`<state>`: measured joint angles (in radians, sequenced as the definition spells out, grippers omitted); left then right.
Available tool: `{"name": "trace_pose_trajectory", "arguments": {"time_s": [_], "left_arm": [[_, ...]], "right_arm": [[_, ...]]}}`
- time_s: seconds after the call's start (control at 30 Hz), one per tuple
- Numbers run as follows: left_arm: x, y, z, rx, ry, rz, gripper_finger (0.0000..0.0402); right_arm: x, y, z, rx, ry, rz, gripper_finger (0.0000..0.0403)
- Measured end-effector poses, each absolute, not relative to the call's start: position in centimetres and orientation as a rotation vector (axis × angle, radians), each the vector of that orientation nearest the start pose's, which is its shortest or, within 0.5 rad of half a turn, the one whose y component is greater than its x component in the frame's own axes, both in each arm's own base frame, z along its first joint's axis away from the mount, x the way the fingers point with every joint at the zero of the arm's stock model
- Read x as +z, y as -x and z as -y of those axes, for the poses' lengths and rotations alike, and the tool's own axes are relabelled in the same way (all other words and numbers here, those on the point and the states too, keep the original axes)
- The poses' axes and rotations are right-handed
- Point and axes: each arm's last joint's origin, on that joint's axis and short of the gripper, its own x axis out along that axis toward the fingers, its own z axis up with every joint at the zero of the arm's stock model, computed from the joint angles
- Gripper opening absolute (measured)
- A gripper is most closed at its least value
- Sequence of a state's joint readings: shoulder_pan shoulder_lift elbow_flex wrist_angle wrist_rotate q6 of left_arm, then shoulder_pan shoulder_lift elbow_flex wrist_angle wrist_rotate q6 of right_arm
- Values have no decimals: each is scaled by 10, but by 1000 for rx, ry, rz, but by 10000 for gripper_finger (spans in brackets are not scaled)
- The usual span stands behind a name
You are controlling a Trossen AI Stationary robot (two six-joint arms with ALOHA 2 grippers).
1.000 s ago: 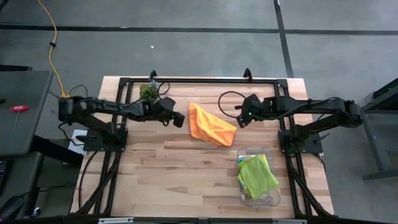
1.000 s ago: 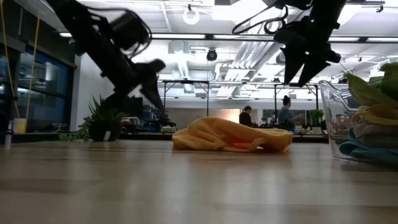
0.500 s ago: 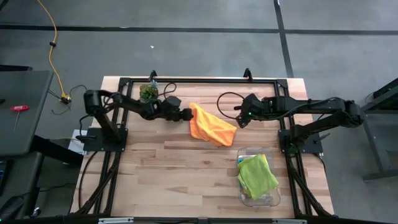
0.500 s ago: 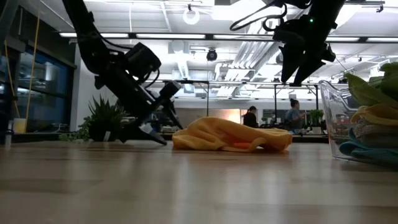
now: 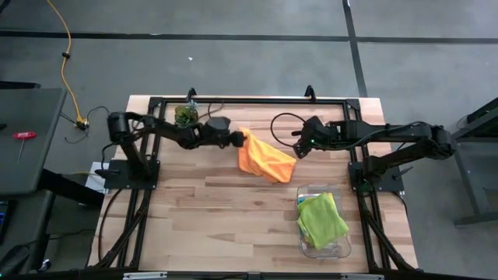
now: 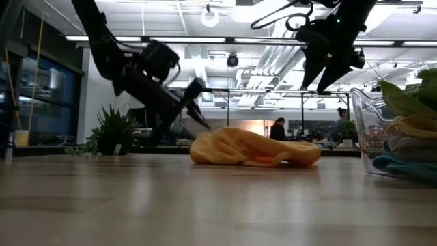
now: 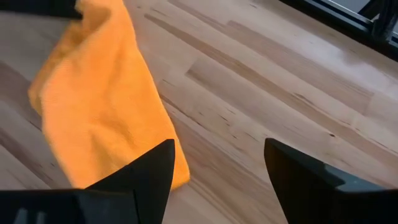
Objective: Fold microfiber towels
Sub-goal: Fold the orange microfiber cloth
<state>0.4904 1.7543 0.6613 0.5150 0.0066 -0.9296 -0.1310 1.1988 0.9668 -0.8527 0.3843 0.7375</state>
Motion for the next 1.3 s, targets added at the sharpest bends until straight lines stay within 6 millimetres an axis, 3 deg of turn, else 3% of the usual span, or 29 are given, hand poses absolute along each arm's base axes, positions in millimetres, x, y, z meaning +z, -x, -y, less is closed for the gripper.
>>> {"name": "trace_pose_trajectory", "arguments": {"time_s": [0.2,0.33,0.43,0.63,0.87,1.0,1.17,1.3], "left_arm": [[157,-270,-152,676,843,-233,26],[190,-257,-157,618,729,-162,15],[198,-249,-158,577,667,-208,15],[172,-246,-149,609,714,-445,63],[133,-274,-117,544,849,-567,179],[113,-284,-100,563,902,-616,226],[104,-288,-95,593,951,-622,239],[109,-287,-92,598,963,-622,236]], "right_arm": [[268,-217,40,-869,-524,-831,240],[268,-217,40,-879,-536,-822,240],[268,-217,40,-880,-535,-822,240],[268,-217,40,-880,-536,-821,240],[268,-217,40,-881,-537,-820,240],[268,-217,40,-881,-537,-820,240],[268,-217,40,-881,-536,-820,240],[268,-217,40,-881,-536,-820,240]]}}
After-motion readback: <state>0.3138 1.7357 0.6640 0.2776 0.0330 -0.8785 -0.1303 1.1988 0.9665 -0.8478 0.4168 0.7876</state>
